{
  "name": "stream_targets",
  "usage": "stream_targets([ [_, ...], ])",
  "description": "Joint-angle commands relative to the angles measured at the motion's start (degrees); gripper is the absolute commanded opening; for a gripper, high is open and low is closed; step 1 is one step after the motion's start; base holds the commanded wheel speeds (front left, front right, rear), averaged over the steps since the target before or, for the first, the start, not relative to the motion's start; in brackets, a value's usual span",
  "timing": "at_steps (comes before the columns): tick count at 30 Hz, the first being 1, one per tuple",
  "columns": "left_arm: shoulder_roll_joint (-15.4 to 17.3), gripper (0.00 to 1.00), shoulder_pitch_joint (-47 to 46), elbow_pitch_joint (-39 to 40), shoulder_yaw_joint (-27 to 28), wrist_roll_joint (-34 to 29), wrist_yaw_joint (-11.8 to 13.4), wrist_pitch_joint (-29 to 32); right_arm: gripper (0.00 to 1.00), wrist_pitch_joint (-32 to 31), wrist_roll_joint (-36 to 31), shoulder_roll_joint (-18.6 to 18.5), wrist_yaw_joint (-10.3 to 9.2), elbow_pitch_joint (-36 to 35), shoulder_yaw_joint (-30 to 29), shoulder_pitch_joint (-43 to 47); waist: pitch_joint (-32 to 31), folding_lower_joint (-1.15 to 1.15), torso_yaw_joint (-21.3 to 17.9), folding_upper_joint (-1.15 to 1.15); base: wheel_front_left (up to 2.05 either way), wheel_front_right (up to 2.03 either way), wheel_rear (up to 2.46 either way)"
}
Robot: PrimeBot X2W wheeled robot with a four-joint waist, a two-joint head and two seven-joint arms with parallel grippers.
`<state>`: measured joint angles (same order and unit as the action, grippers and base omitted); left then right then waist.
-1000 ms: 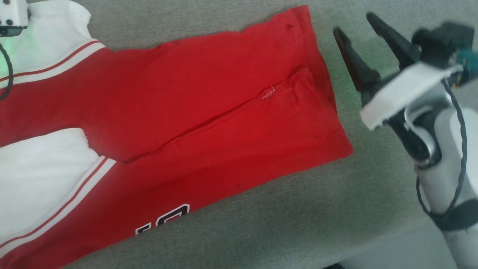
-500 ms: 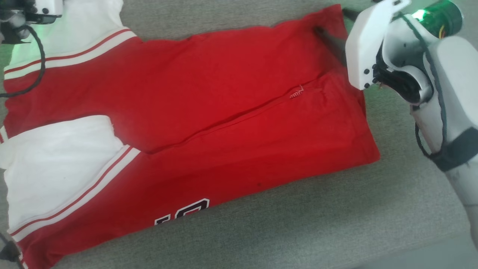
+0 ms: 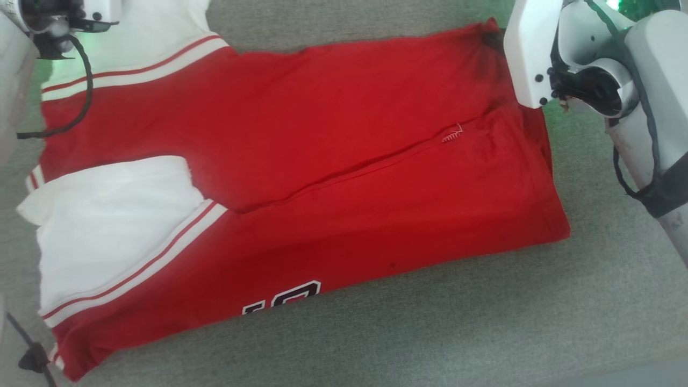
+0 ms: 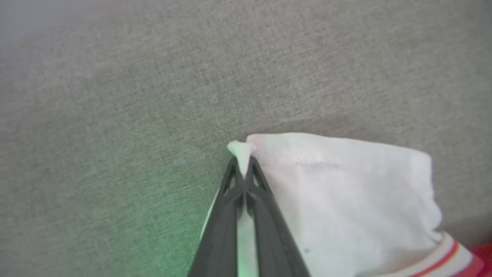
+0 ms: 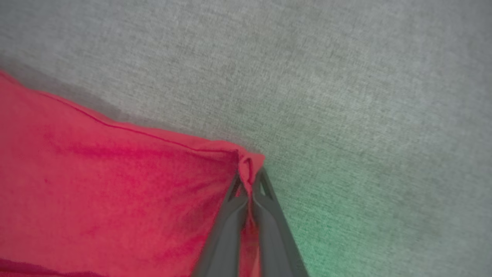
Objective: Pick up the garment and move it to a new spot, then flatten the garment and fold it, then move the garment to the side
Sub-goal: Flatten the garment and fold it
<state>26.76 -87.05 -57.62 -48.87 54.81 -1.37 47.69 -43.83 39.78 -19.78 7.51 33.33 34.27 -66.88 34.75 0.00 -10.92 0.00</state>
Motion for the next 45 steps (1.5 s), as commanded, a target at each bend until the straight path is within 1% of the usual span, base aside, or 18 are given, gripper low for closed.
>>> stream_targets([
  [1, 0.3, 0.0, 1.4, -1.0, -0.5, -0.1, -0.2, 0.1, 0.0, 0.3, -0.4, -0.4, -0.04, 1.1, 0.5, 1.3, -0.5, 0.0, 0.4, 0.0, 0.0, 0.0, 0.0],
  [4, -0.5, 0.0, 0.5, -1.3, -0.8, -0.6, -0.9, -0.2, 0.0, 1.9, -0.8, -1.4, -0.06, 0.8, -0.2, 1.2, -1.8, 0.0, 1.5, 0.0, 0.0, 0.0, 0.0],
  [8, -1.7, 0.0, -0.6, -1.3, -0.9, 0.3, -1.7, 0.4, 0.0, 3.9, -0.9, -2.9, -0.05, -0.5, -0.7, 2.0, -4.3, 0.0, 3.4, 0.0, 0.0, 0.0, 0.0],
  [12, -2.5, 0.0, -0.8, -0.4, -1.2, 0.7, -2.3, 1.6, 0.0, 4.9, -0.6, -5.3, -0.05, -2.9, -1.2, 4.1, -7.1, 0.0, 5.3, 0.0, 0.0, 0.0, 0.0],
  [14, -2.8, 0.0, -0.2, 1.1, -1.7, 0.7, -2.7, 2.8, 0.0, 4.9, -0.6, -7.3, -0.06, -5.1, -1.9, 6.2, -9.1, 0.0, 6.8, 0.0, 0.0, 0.0, 0.0],
  [19, -2.3, 0.0, 2.5, 4.7, -2.5, 1.1, -2.0, 5.8, 0.0, 3.4, -0.2, -10.5, -0.05, -10.0, -4.4, 11.2, -12.1, 0.0, 9.0, 0.0, 0.0, 0.0, 0.0],
  [23, -1.4, 0.0, 5.9, 9.9, -3.0, 2.2, -1.3, 8.2, 0.0, 1.6, -0.8, -12.8, -0.03, -14.6, -7.9, 16.9, -14.1, 0.0, 10.6, 0.0, 0.0, 0.0, 0.0],
  [25, -0.6, 0.0, 8.3, 13.6, -3.4, 2.9, -0.4, 9.6, 0.0, 0.5, -1.2, -13.7, -0.03, -16.8, -9.9, 20.0, -15.0, 0.0, 11.2, 0.0, 0.0, 0.0, 0.0],
  [29, 2.2, 0.0, 13.1, 23.2, -4.2, 3.7, 3.2, 12.9, 0.0, -2.2, -1.9, -14.2, -0.03, -20.3, -15.1, 26.9, -16.1, 0.0, 12.2, 0.0, 0.0, 0.0, 0.0],
  [33, 5.7, 0.0, 19.2, 34.9, -4.8, 5.0, 7.8, 16.4, 0.0, -4.7, -3.2, -13.5, -0.03, -23.1, -20.0, 33.1, -16.8, 0.0, 12.7, 0.0, 0.0, 0.0, 0.0],
  [35, 7.7, 0.0, 22.1, 40.5, -5.1, 5.4, 10.4, 17.3, 0.0, -5.8, -4.3, -12.8, -0.03, -24.1, -22.1, 35.6, -16.9, 0.0, 12.8, 0.0, 0.0, 0.0, 0.0],
  [37, 8.9, 0.0, 25.3, 44.6, -5.2, 6.5, 12.7, 17.9, 0.0, -6.6, -5.1, -11.8, -0.02, -24.8, -23.7, 37.4, -16.9, 0.0, 12.9, 0.0, 0.0, 0.0, 0.0],
  [40, 10.8, 0.0, 29.0, 47.8, -5.5, 7.0, 15.2, 17.7, 0.0, -7.7, -5.7, -9.9, -0.02, -24.8, -24.8, 39.0, -16.9, 0.0, 12.7, 0.0, 0.0, 0.0, 0.0],
  [41, 10.8, 0.0, 29.0, 47.8, -5.5, 7.0, 15.2, 17.7, 0.0, -7.7, -5.7, -9.9, -0.02, -24.8, -24.8, 39.0, -16.9, 0.0, 12.7, 0.0, 0.0, 0.0, 0.0],
  [43, 11.2, 0.0, 31.1, 48.1, -5.7, 7.5, 16.3, 17.3, 0.0, -8.1, -6.1, -9.1, -0.02, -24.3, -25.0, 39.3, -16.9, 0.0, 12.5, 0.0, 0.0, 0.0, 0.0],
  [44, 11.4, 0.0, 31.8, 47.9, -5.8, 7.5, 16.3, 16.8, 0.0, -8.3, -6.2, -8.5, -0.02, -23.9, -24.9, 39.3, -16.9, 0.0, 12.4, 0.0, 0.0, 0.0, 0.0],
  [45, 11.3, 0.0, 32.6, 47.3, -5.3, 7.8, 16.9, 15.9, 0.0, -8.2, -6.4, -8.0, -0.02, -23.5, -24.7, 39.0, -17.0, 0.0, 12.3, 0.0, 0.0, 0.0, 0.0],
])
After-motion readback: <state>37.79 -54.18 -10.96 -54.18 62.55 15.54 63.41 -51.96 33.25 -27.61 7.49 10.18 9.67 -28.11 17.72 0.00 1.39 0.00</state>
